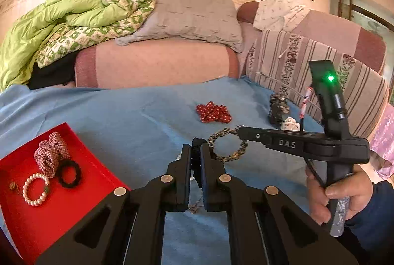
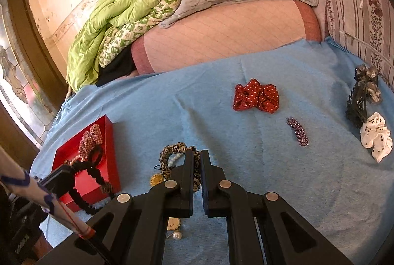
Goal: Organize jewelry
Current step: 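Grasp the black beaded bracelet with the left tool while the right tool grasps the leopard-print bracelet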
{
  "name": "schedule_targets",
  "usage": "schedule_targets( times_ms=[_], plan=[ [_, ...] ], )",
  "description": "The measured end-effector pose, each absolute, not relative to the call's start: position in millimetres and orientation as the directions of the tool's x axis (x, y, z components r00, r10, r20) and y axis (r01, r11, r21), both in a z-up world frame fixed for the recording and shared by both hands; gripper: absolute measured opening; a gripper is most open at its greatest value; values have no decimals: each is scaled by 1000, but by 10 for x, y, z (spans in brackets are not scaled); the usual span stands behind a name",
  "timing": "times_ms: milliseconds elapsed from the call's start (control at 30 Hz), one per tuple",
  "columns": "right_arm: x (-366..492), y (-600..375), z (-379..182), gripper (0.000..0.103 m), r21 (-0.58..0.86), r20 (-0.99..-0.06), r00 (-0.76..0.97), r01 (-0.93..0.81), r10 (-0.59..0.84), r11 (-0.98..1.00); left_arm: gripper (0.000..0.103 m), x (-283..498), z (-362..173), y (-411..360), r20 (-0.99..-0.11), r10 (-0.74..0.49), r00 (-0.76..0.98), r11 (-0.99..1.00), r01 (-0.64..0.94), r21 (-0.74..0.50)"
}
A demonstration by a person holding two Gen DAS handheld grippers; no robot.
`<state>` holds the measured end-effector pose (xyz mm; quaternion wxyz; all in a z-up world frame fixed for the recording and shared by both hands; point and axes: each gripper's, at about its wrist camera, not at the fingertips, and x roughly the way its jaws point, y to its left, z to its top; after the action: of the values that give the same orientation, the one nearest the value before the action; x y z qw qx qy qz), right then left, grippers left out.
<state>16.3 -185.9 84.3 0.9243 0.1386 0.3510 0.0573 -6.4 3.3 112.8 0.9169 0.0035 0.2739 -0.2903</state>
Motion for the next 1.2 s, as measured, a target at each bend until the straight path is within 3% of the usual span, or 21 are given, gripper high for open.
schedule_targets(
  times_ms=[633,1200],
  plan=[
    [152,-1581,893,6,285,-627,739,-76,246,956,7,112,1070,256,-543,-446,712,883,448,-137],
    [172,-842,882,6,269,-625,718,-170,306,948,7,135,1039,931,-570,-351,743,932,337,-136]
  ],
)
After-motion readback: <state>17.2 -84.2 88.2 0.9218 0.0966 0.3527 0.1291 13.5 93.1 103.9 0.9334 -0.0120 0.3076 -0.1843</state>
